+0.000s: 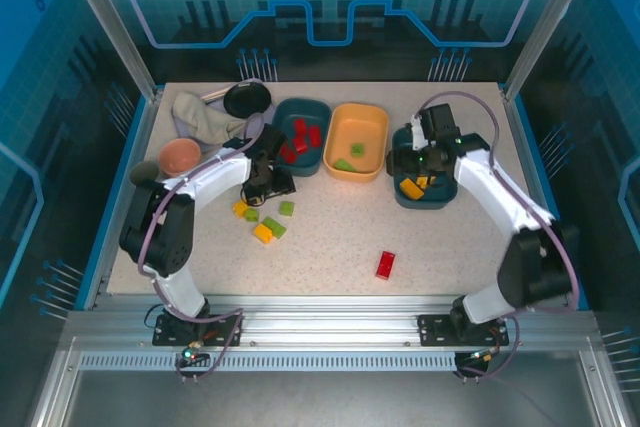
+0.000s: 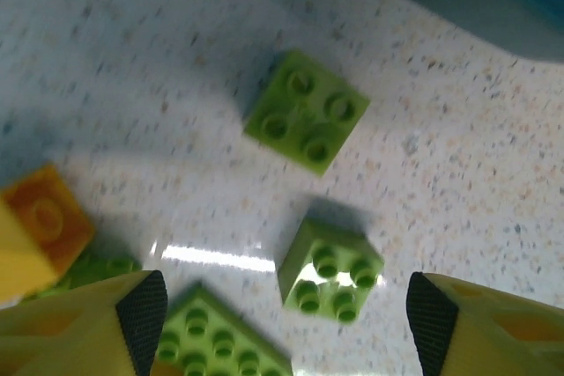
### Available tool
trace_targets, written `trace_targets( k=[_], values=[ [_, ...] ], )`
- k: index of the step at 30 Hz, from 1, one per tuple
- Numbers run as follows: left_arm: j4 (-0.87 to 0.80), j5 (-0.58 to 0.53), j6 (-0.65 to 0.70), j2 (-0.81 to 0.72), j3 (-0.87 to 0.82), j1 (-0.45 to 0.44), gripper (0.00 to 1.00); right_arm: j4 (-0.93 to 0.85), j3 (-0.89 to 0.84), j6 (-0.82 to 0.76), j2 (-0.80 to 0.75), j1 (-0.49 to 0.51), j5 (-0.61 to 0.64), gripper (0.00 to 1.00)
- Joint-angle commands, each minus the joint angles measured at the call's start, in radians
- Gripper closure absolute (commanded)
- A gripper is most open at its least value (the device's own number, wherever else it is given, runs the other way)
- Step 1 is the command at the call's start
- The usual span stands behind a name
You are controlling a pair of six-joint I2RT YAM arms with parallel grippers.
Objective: Sort the legos into containers by color
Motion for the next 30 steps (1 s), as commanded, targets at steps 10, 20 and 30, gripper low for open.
trace_targets(
  k=[10,20,30],
  values=[
    [0.115,-0.039,0.307,0.164,0.084,0.027,0.37,0.112,-0.142,0.133,-0.166,0.174,-0.091,0.22],
    [0.14,-0.057,0.293,0.196,0.074,0.026,0.68,0.109,-0.122,0.144,-0.155,0.197,-0.072,0.22],
    [-0.058,-0.024,0.124,-0.066,0.117,-0.055,0.72,0.149,-0.1,0.17,-0.219,0.195,-0.055,0.23]
  ],
)
